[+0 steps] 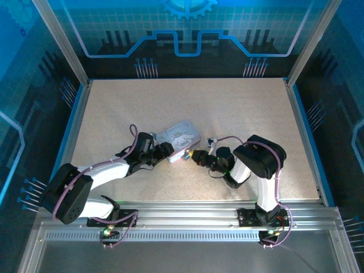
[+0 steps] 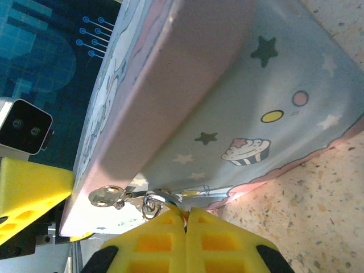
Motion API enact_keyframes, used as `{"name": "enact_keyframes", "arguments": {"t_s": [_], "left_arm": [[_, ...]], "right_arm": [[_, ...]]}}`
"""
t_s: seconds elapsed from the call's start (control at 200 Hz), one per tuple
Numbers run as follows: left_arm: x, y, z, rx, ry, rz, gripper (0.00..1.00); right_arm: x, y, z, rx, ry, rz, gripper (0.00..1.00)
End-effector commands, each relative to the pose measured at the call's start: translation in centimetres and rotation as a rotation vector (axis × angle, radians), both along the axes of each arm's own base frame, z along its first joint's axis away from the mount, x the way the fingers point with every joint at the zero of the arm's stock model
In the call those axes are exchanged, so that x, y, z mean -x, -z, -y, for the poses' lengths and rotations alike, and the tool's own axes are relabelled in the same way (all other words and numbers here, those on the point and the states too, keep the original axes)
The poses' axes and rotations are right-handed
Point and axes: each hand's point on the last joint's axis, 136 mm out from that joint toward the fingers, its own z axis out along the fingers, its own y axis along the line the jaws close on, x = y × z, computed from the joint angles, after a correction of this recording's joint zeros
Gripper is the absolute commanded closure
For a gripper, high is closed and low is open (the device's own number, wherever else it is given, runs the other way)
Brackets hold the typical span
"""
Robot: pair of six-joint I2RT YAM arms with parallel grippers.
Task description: Unlock the padlock with the key
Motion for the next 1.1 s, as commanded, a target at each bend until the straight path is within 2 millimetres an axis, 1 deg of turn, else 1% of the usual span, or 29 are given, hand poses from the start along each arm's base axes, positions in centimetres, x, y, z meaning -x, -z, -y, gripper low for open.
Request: {"name": "enact_keyframes", "arguments": {"t_s": [0.0, 0.08, 0.235, 0.43, 0.565, 0.77, 1.091], "left_arm": [[3.0, 3.9, -1.1, -0.072, 0.007, -0.145, 0.32], [3.0, 3.8, -1.0, -0.070, 0.007, -0.145, 0.32], [2.8, 3.2, -1.0, -0.067, 0.005, -0.129, 0.31], [2.2, 1.3, -1.1, -0.071, 0.006, -0.090, 0.25], [1.8, -0.2, -1.4, -0.083, 0.006, -0.054, 0.22], [1.9, -1.9, -2.9, -0.118, -0.015, -0.008, 0.17], [3.4, -3.6, -6.4, -0.257, -0.037, 0.052, 0.10]], "right_arm": [[-0.7, -2.0, 0.3, -0.051, 0.040, 0.033, 1.00], [-0.8, -2.1, 0.6, -0.050, 0.052, 0.036, 1.00], [-0.6, -1.5, 1.5, -0.019, 0.076, 0.024, 1.00], [-0.1, -0.8, 2.8, 0.021, 0.091, 0.007, 1.00], [0.3, -0.8, 3.5, 0.057, 0.088, 0.008, 1.00], [1.3, -2.1, 3.9, 0.119, 0.040, 0.040, 1.00], [4.0, -4.6, 3.4, 0.200, -0.131, 0.062, 1.00]]}}
